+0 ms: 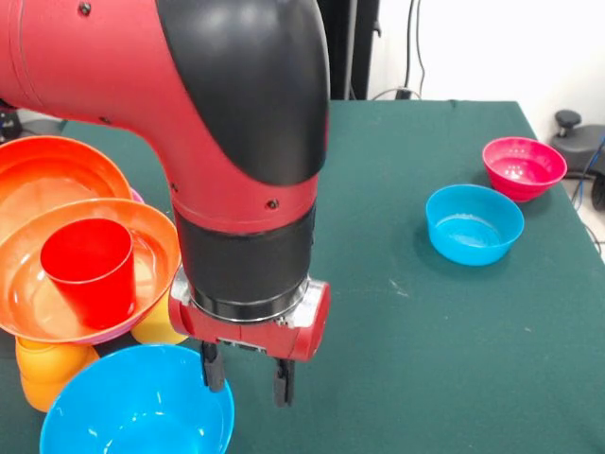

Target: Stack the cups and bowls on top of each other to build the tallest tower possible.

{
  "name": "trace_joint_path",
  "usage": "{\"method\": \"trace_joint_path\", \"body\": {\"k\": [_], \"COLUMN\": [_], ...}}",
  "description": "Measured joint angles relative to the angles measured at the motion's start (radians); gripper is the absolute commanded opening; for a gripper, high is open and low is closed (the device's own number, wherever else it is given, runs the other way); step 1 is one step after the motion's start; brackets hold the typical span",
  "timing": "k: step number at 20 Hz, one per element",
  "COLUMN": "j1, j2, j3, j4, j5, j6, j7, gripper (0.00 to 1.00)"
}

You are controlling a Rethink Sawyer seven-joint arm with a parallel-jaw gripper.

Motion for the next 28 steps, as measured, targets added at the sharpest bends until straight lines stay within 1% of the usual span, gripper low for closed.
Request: {"method": "trace_joint_path", "body": {"k": [16, 28], "j1": [0.000, 0.000], "j2": [0.032, 0.061], "j3": [-0.020, -0.021], "j4": [-0.028, -0.029], "j5": [0.000, -0.002], "j6": [0.000, -0.002], "j7": [-0.092, -0.105], "gripper": [1.00, 1.00]}}
